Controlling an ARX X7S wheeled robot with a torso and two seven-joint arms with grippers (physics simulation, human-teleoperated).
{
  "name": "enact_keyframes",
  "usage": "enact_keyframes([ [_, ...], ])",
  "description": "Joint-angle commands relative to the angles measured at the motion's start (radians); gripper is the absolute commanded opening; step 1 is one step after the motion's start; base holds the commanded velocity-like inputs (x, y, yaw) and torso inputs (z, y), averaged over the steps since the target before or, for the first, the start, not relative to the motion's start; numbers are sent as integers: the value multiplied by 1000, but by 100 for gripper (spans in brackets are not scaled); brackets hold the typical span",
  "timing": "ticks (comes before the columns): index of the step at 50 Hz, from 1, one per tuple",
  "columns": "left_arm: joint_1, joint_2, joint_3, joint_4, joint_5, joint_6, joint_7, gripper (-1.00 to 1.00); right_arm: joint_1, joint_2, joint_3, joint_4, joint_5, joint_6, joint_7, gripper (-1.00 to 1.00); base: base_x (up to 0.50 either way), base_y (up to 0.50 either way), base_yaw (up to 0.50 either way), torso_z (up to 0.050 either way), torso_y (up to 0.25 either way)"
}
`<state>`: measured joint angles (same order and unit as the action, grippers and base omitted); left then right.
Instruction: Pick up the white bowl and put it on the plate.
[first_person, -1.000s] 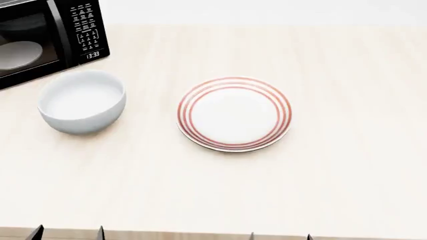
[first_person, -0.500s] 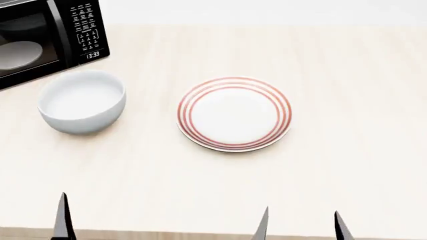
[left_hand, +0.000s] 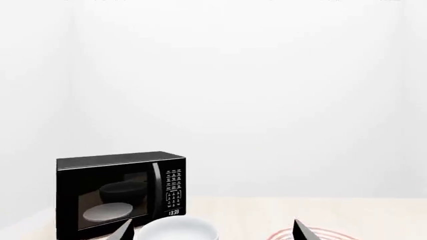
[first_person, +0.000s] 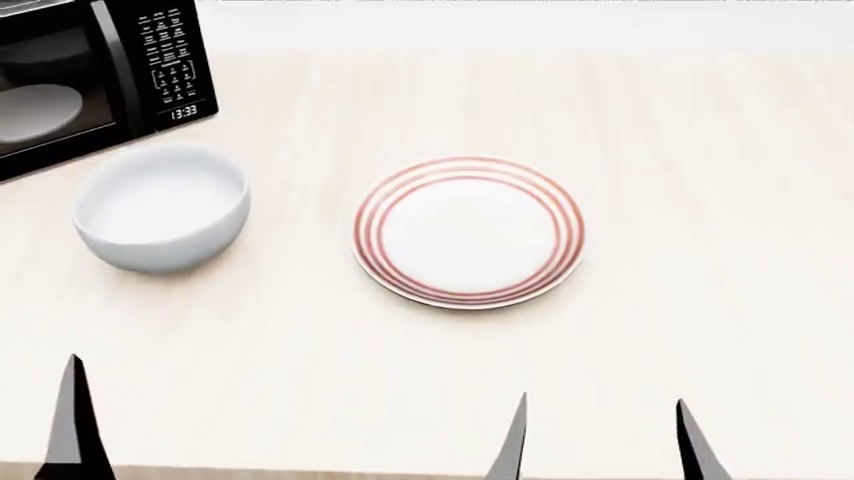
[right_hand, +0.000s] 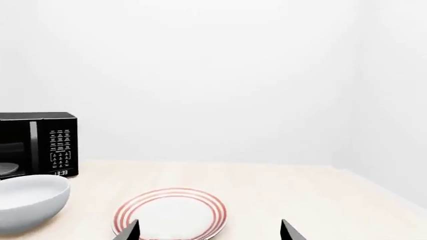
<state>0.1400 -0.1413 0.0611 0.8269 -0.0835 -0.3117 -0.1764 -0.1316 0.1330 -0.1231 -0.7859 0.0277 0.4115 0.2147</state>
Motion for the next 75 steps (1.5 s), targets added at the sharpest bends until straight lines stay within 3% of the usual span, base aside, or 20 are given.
enact_keyframes([
  [1,2,-12,6,24,-7,-9,-14,100,-5,12,-2,-22,21,-1,8,100,500,0,0,0,0],
  [41,1,-45,27,15,-19,1,-56,100,0,40,-19,-17,50,-10,46,100,500,0,0,0,0],
  [47,0,-49,30,20,-20,-11,-64,100,-2,47,-29,-10,44,-26,50,100,5,0,0,0,0],
  [56,-10,-59,27,90,-26,-97,-85,100,0,53,-29,-12,51,-22,58,100,0,0,0,0,0],
  [60,-24,-73,17,208,-48,-217,-102,100,-1,57,-31,-8,52,-25,60,100,0,0,0,0,0],
  [62,-35,-149,23,220,-119,-214,-185,100,-3,58,-32,-11,53,-24,62,100,0,0,0,0,0],
  [64,-68,-337,83,220,-280,-163,-401,100,-1,60,-30,-11,56,-24,63,100,0,0,0,0,0],
  [66,-133,-601,135,220,-580,-9,-677,100,-2,62,-31,-9,57,-27,64,100,0,0,0,0,0],
  [68,-188,-750,218,220,-649,102,-808,100,-3,63,-33,-9,56,-28,65,100,0,0,0,0,0],
  [70,-202,-849,174,218,-745,172,-875,100,-2,65,-37,-11,55,-25,66,100,0,0,0,0,0],
  [75,-279,-978,82,193,-918,210,-908,100,-1,68,-43,-9,57,-26,68,100,0,0,0,0,0],
])
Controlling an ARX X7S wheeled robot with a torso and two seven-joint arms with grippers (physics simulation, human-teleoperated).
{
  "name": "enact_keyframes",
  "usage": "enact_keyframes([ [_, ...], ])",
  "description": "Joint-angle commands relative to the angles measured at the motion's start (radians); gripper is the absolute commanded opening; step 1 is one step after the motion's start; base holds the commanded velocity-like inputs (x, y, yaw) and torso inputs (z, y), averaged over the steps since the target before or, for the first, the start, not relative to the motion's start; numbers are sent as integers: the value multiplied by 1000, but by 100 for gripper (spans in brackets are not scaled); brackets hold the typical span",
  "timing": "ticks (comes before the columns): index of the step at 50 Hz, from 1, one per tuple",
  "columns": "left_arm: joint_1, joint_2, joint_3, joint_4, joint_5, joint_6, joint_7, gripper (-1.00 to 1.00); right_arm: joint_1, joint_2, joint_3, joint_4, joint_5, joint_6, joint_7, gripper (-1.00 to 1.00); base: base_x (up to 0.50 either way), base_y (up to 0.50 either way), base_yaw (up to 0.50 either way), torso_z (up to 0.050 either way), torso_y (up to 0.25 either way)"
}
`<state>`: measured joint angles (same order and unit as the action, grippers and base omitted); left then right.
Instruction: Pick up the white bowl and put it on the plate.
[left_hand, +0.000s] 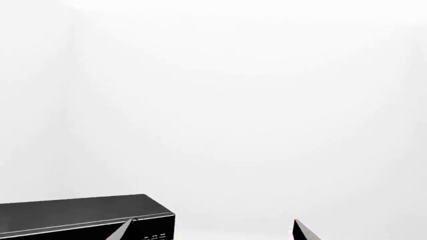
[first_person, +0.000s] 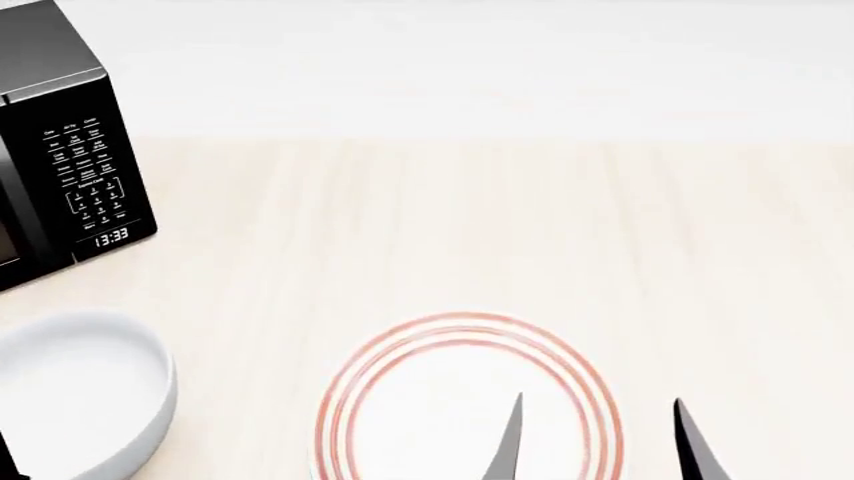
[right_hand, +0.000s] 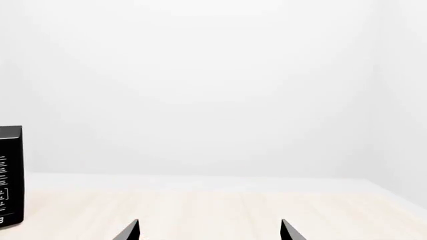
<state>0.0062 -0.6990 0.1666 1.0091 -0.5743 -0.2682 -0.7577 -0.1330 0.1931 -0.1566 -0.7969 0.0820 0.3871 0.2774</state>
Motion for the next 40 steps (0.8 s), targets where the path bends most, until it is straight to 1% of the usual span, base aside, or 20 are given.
enact_keyframes([
  [1,-158,-434,-33,7,-450,169,-326,100,1,8,-9,1,4,-2,6,100,0,0,0,0,0],
  [2,-170,-450,-41,4,-460,165,-327,100,0,9,-8,0,6,-1,7,100,0,0,0,0,0],
  [3,-190,-481,-54,-9,-486,157,-324,100,4,10,-4,2,9,1,8,100,0,0,0,0,0],
  [4,-194,-490,-61,-17,-503,163,-316,100,5,10,-2,3,10,1,9,100,0,0,0,0,0],
  [6,-203,-527,-81,-48,-571,178,-281,100,4,12,0,10,12,-4,10,100,0,0,0,0,0],
  [9,-207,-554,-114,-117,-743,237,-205,100,2,13,-1,11,18,-4,10,100,0,0,0,0,0],
  [10,-217,-561,-115,-128,-751,233,-197,100,3,14,-1,7,21,-2,9,100,0,0,0,0,0],
  [12,-263,-585,-117,-170,-791,217,-178,100,6,16,-1,2,23,3,10,100,0,0,0,0,0],
  [13,-306,-598,-111,-200,-818,198,-174,100,7,16,-1,3,23,3,11,100,0,0,0,0,0],
  [15,-379,-598,-85,-240,-847,160,-158,100,8,17,0,6,25,1,12,100,0,0,0,0,0],
  [16,-433,-589,-62,-287,-878,128,-148,100,9,18,0,8,26,1,12,100,0,0,0,0,0],
  [17,-490,-575,-29,-329,-868,80,-156,100,11,19,0,3,27,7,13,100,0,0,0,0,0],
  [18,-517,-568,-11,-343,-860,54,-154,100,12,19,1,1,29,8,14,100,0,0,0,0,0],
  [21,-570,-543,19,-416,-908,12,-128,100,11,21,-3,2,28,5,16,100,0,0,0,0,0],
  [28,-642,-507,62,-536,-916,-52,-113,100,10,24,-6,-4,30,8,22,100,0,0,0,0,0],
  [30,-674,-482,94,-585,-892,-84,-95,100,9,25,-8,-1,30,5,23,100,0,0,0,0,0],
  [36,-746,-390,168,-778,-895,-159,-32,100,11,28,-10,-1,31,6,27,100,0,0,0,0,0],
  [37,-752,-378,176,-806,-898,-167,-27,100,9,29,-11,0,31,4,28,100,0,0,0,0,0],
  [39,-765,-363,202,-845,-851,-176,-10,100,6,31,-13,7,28,-3,30,100,0,0,0,0,0],
  [40,-761,-359,200,-852,-857,-173,-7,100,5,31,-13,8,30,-4,31,100,0,0,0,0,0],
])
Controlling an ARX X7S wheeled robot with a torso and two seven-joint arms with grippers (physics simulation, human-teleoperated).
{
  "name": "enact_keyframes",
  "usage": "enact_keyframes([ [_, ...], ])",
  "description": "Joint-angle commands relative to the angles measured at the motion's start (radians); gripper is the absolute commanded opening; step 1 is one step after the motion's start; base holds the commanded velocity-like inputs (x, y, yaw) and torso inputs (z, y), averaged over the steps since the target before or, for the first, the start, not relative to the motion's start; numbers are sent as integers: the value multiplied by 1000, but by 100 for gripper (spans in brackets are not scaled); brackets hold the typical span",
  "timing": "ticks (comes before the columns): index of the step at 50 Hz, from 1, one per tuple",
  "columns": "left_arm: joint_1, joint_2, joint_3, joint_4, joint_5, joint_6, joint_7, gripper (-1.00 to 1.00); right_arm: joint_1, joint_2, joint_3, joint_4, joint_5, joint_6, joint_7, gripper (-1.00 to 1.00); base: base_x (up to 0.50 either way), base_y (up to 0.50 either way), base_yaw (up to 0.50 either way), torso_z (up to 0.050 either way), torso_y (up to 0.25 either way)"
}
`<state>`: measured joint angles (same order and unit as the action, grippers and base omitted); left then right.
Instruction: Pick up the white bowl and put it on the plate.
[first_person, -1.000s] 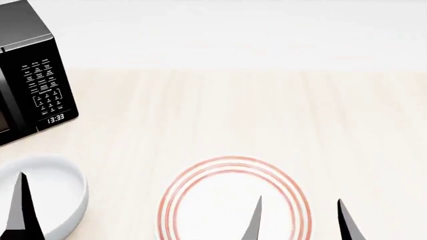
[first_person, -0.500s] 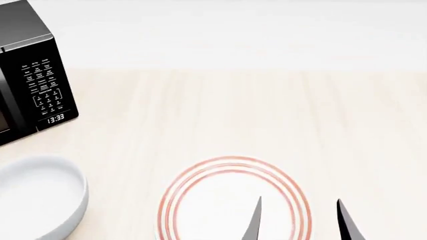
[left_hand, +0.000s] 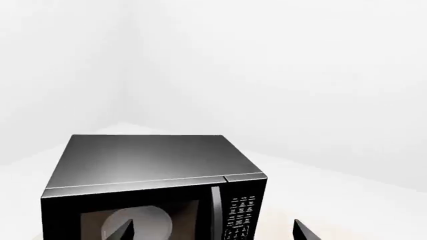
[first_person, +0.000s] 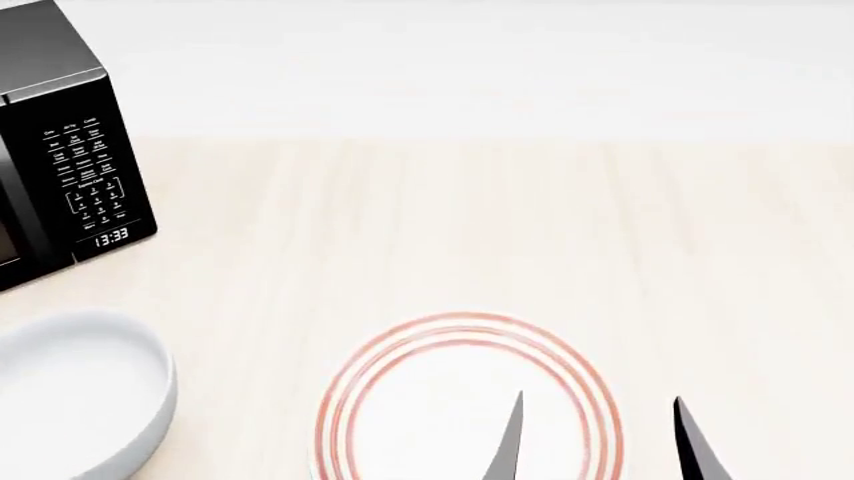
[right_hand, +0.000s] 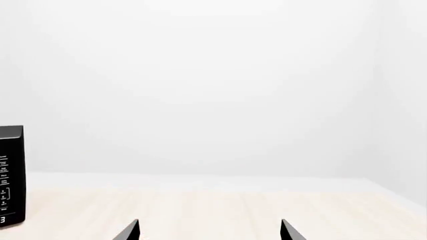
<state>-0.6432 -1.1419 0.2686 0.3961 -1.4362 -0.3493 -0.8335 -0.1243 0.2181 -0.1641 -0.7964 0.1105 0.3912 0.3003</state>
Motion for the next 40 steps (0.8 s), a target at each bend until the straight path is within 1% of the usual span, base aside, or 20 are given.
enact_keyframes([
  [1,-111,89,101,-250,5,-92,75,100,-1,7,-5,7,3,-6,8,100,0,0,0,0,0],
  [5,-130,106,124,-293,3,-125,90,100,1,8,-8,9,4,-5,10,100,0,0,0,0,0],
  [15,-157,155,161,-394,30,-152,112,100,2,16,-13,13,10,-9,19,100,0,0,0,0,0],
  [40,-119,193,178,-418,10,-155,130,100,8,35,-23,22,25,-17,41,100,0,0,0,0,0],
])
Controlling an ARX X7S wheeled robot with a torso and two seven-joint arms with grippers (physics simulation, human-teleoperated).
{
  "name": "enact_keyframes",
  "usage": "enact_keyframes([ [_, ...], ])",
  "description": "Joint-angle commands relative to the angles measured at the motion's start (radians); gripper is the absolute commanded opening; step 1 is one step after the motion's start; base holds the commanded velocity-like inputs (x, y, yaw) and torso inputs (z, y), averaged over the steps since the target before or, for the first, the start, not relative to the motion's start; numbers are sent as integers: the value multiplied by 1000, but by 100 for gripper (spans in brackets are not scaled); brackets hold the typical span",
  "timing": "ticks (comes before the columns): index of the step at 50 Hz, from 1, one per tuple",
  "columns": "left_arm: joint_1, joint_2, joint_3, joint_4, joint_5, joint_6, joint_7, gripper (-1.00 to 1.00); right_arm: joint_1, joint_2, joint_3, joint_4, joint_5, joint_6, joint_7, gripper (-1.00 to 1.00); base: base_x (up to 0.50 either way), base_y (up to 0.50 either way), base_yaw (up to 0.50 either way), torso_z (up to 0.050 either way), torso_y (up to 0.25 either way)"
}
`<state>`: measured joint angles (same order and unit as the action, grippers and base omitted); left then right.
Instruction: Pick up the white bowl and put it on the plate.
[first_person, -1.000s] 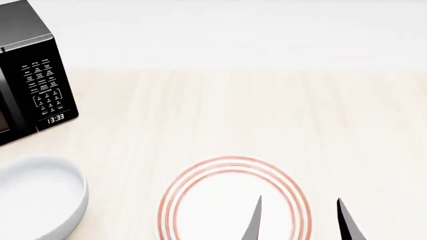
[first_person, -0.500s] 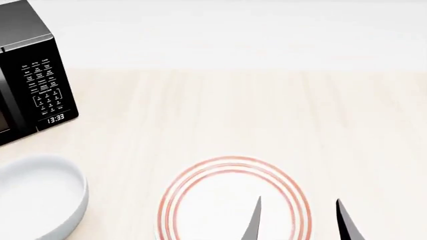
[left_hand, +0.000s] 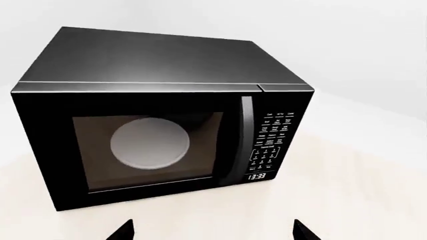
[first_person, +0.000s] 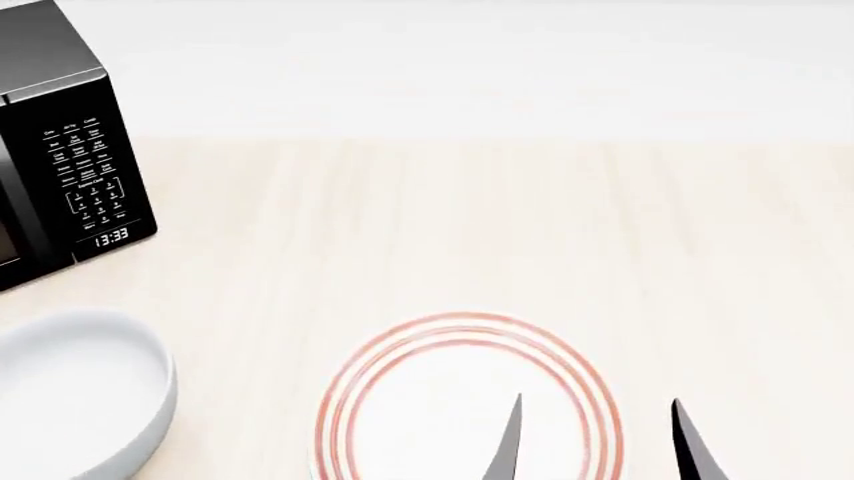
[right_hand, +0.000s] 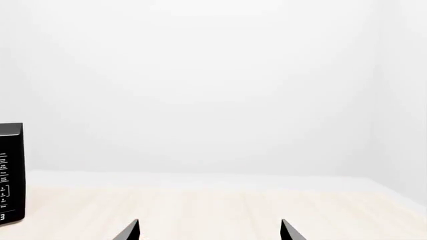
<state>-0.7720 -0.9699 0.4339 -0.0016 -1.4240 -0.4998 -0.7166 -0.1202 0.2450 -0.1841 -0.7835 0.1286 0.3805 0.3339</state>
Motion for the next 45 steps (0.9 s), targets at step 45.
enact_keyframes([
  [45,72,95,61,-112,-2,-13,49,100,6,35,-22,10,25,-13,43,100,0,0,0,0,0],
])
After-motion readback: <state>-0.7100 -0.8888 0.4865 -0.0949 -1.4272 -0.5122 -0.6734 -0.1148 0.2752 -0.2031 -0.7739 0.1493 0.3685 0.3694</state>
